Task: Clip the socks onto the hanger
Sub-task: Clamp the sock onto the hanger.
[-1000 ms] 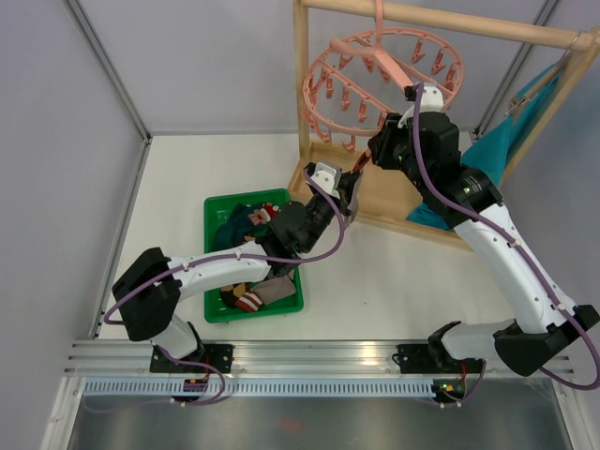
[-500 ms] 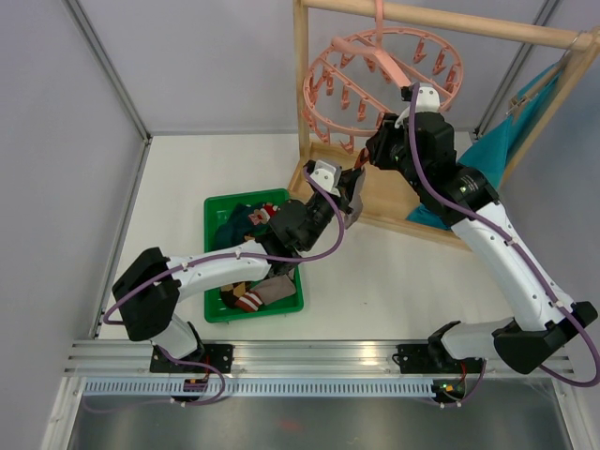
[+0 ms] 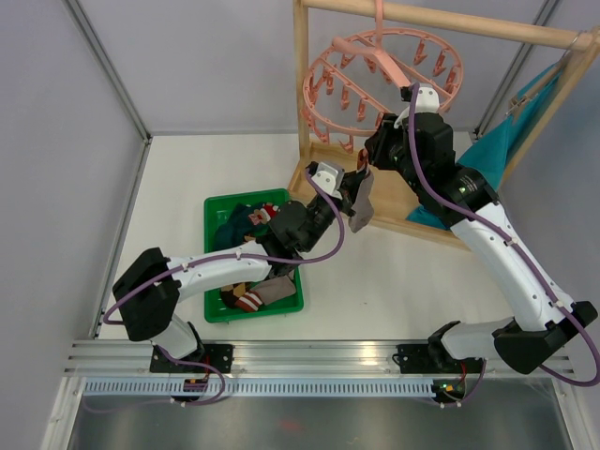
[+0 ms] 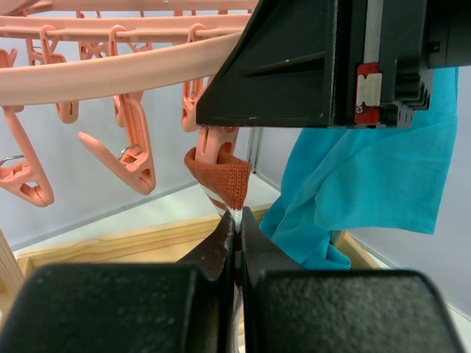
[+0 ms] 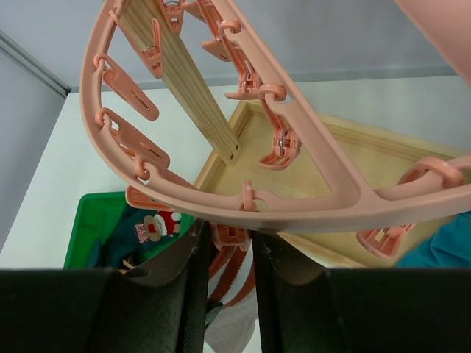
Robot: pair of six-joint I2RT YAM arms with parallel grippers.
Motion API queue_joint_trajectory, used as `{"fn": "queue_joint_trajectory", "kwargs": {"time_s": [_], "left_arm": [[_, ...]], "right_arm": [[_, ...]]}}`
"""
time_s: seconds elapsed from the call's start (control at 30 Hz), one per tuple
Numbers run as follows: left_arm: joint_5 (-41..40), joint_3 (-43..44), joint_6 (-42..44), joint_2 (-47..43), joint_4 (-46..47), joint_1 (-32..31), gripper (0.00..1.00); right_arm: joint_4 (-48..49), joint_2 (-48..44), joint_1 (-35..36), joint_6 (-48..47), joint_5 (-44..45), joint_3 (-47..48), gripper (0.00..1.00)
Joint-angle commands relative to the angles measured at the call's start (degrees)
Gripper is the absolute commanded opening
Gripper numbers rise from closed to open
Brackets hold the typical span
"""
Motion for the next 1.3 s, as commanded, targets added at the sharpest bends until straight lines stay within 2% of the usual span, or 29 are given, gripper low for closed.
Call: {"fn": "queue_joint_trajectory", "kwargs": {"time_s": [0.0, 0.3, 0.6, 0.67, 0.7, 0.77, 0.8, 1.0, 1.1, 1.27], "left_arm": [[-1.0, 2.3, -0.4, 0.6, 4.0, -0.4, 0.02], [-3.8, 3.6, 0.0, 1.0, 2.0, -0.3, 0.02], [-2.9, 4.2, 0.0, 1.6, 1.7, -0.3, 0.02], [-2.8, 4.2, 0.0, 1.6, 1.7, -0.3, 0.02], [-2.8, 4.2, -0.1, 1.7, 1.7, -0.3, 0.02], [-2.9, 4.2, -0.1, 1.6, 1.7, -0.3, 0.02], [-2.9, 4.2, -0.1, 1.7, 1.7, -0.3, 0.02], [-3.2, 4.4, -0.3, 1.5, 1.7, -0.3, 0.02], [-3.8, 4.2, -0.6, 1.1, 1.7, -0.4, 0.02], [-4.8, 3.8, -2.0, -0.6, 0.1, 0.3, 0.02]], "right_arm": [[1.7, -1.0, 0.3, 1.1, 0.6, 0.1, 0.0], [1.6, -1.8, 0.4, 1.0, 0.7, 0.1, 0.0], [1.4, -1.8, 0.3, 1.0, 0.3, 0.1, 0.0], [1.3, -1.8, 0.3, 1.1, 0.3, 0.0, 0.06], [1.4, -1.9, 0.3, 1.2, 0.4, 0.1, 0.15], [1.4, -2.0, 0.3, 1.3, 0.2, -0.1, 0.23], [1.3, -2.0, 0.4, 1.3, 0.2, 0.0, 0.32], [1.3, -3.2, 0.3, 1.6, 0.0, -0.8, 0.59], [1.3, -4.2, 0.4, 1.7, -0.4, -1.1, 0.68], [1.0, -6.3, 0.3, 1.5, -2.6, -1.3, 0.72]]}}
